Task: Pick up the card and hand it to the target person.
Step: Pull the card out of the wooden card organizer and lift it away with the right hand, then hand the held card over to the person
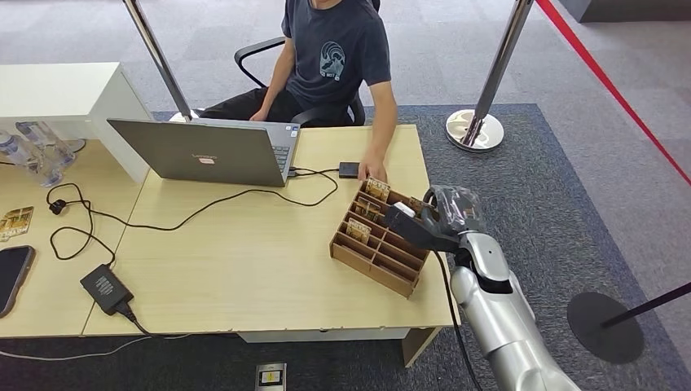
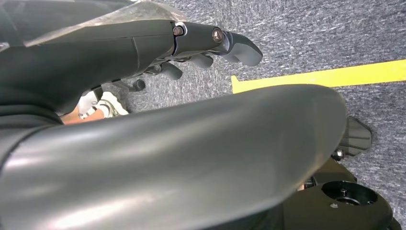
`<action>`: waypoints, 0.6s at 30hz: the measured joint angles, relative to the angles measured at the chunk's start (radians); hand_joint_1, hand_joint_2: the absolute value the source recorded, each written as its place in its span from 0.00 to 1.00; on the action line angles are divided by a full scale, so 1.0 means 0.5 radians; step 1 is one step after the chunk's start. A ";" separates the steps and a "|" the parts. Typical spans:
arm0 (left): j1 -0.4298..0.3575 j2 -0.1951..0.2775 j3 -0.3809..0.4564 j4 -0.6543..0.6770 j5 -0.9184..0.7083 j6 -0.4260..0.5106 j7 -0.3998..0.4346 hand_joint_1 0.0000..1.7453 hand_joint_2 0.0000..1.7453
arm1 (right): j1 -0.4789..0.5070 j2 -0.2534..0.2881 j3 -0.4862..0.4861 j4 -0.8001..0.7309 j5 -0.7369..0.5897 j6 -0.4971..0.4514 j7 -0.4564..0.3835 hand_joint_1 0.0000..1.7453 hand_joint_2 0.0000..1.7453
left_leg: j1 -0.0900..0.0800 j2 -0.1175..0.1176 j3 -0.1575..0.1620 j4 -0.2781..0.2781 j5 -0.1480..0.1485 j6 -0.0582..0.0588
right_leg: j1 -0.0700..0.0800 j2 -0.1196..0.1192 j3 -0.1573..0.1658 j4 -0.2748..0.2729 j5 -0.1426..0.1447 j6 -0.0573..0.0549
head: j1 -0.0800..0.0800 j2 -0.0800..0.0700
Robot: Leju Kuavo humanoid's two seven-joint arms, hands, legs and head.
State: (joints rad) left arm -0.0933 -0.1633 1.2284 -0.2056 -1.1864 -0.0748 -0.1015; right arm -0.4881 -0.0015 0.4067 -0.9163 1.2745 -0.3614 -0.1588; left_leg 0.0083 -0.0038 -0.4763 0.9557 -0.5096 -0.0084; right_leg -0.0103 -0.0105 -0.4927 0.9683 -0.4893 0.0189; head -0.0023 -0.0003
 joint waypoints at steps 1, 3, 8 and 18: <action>0.000 0.000 0.000 0.000 0.000 0.000 0.000 0.00 0.00 | 0.003 0.000 0.000 -0.007 0.000 0.002 0.000 1.00 1.00 | 0.000 0.000 0.000 0.000 0.000 0.000 | 0.000 0.000 0.000 0.000 0.000 0.000 | 0.000 0.000; 0.000 0.000 0.000 0.000 0.000 0.000 0.000 0.00 0.00 | 0.010 -0.002 0.001 -0.025 0.000 0.009 -0.001 1.00 1.00 | 0.000 0.000 0.000 0.000 0.000 0.000 | 0.000 0.000 0.000 0.000 0.000 0.000 | 0.000 0.000; 0.000 0.000 0.000 0.000 0.000 0.000 -0.001 0.00 0.00 | 0.031 -0.011 0.003 -0.099 0.000 0.020 -0.002 1.00 1.00 | 0.000 0.000 0.000 0.000 0.000 0.000 | 0.000 0.000 0.000 0.000 0.000 0.000 | 0.000 0.000; 0.000 0.000 0.000 0.000 0.000 0.000 -0.005 0.00 0.00 | 0.089 -0.034 0.005 -0.251 0.000 0.024 -0.002 1.00 1.00 | 0.000 0.000 -0.001 0.000 0.001 0.000 | 0.000 0.000 -0.001 0.000 0.001 0.000 | 0.000 0.000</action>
State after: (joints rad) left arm -0.0935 -0.1633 1.2284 -0.2056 -1.1864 -0.0748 -0.1041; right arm -0.4438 -0.0185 0.4092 -1.0416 1.2745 -0.3494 -0.1598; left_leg 0.0083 -0.0037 -0.4766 0.9557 -0.5092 -0.0082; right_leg -0.0103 -0.0105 -0.4931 0.9683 -0.4887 0.0192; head -0.0023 -0.0003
